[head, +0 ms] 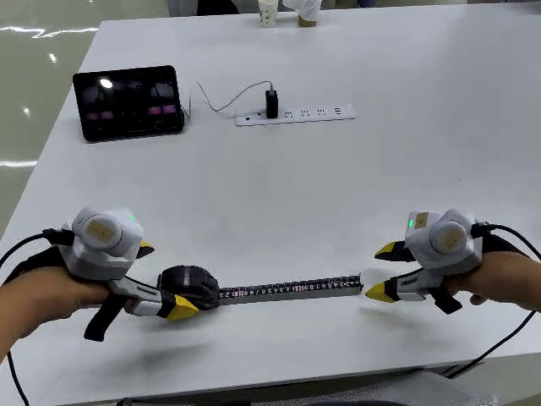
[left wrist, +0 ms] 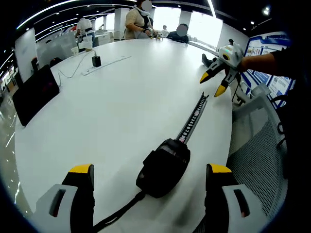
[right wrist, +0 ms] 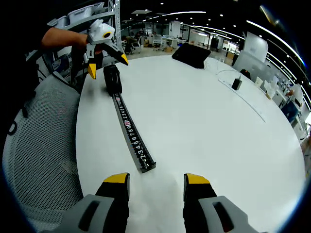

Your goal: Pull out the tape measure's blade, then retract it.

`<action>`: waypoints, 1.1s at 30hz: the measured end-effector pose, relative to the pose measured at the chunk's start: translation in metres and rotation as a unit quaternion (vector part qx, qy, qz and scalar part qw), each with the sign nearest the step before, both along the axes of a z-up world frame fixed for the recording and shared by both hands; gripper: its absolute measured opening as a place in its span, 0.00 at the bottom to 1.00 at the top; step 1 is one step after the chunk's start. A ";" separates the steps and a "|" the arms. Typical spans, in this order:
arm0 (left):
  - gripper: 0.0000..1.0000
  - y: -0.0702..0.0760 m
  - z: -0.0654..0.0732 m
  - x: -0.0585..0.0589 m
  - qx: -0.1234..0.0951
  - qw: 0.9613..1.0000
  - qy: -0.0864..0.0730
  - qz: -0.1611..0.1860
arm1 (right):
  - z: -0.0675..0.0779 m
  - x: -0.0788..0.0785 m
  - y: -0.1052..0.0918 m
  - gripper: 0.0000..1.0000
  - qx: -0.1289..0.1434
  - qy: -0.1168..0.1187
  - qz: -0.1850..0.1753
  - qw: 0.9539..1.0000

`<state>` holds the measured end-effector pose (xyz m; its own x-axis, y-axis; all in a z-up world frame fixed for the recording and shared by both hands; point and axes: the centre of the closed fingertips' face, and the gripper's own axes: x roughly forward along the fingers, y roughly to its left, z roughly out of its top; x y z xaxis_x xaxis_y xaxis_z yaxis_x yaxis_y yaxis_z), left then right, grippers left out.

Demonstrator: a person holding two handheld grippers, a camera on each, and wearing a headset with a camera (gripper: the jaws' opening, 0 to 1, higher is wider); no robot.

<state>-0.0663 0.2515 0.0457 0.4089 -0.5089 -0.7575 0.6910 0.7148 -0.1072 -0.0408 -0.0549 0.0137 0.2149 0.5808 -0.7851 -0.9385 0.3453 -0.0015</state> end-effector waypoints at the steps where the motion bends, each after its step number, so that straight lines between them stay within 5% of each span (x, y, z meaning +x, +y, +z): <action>1: 0.93 0.002 0.002 0.002 -0.005 1.000 -0.006 0.011 | 0.000 0.000 -0.002 0.44 0.003 0.001 -0.009 1.000; 4: 0.96 0.009 0.007 0.003 -0.020 0.999 -0.022 0.034 | 0.003 -0.001 -0.011 0.48 0.008 -0.002 -0.035 0.999; 13: 0.99 0.026 0.001 -0.009 -0.031 0.997 -0.020 0.062 | 0.009 -0.002 -0.027 0.68 0.030 -0.010 -0.083 0.996; 18: 0.99 0.034 0.005 -0.010 -0.039 0.996 -0.046 0.066 | 0.010 -0.006 -0.035 0.72 0.038 -0.012 -0.100 0.994; 20: 0.99 0.036 0.012 -0.006 -0.047 0.994 -0.074 0.071 | 0.013 -0.010 -0.037 0.73 0.045 -0.011 -0.100 0.994; 25: 0.99 0.042 0.011 -0.012 -0.046 0.992 -0.076 0.086 | 0.022 -0.016 -0.036 0.80 0.064 -0.022 -0.100 0.993; 33: 0.99 0.050 0.008 -0.025 -0.051 0.991 -0.076 0.097 | 0.019 -0.022 -0.052 0.91 0.053 -0.032 -0.111 0.992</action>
<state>-0.0915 0.3018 0.0540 0.6125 -0.4802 -0.6278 0.5548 0.8270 -0.0913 -0.0632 -0.1066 0.0328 0.3936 0.5926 -0.7028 -0.8389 0.5443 -0.0109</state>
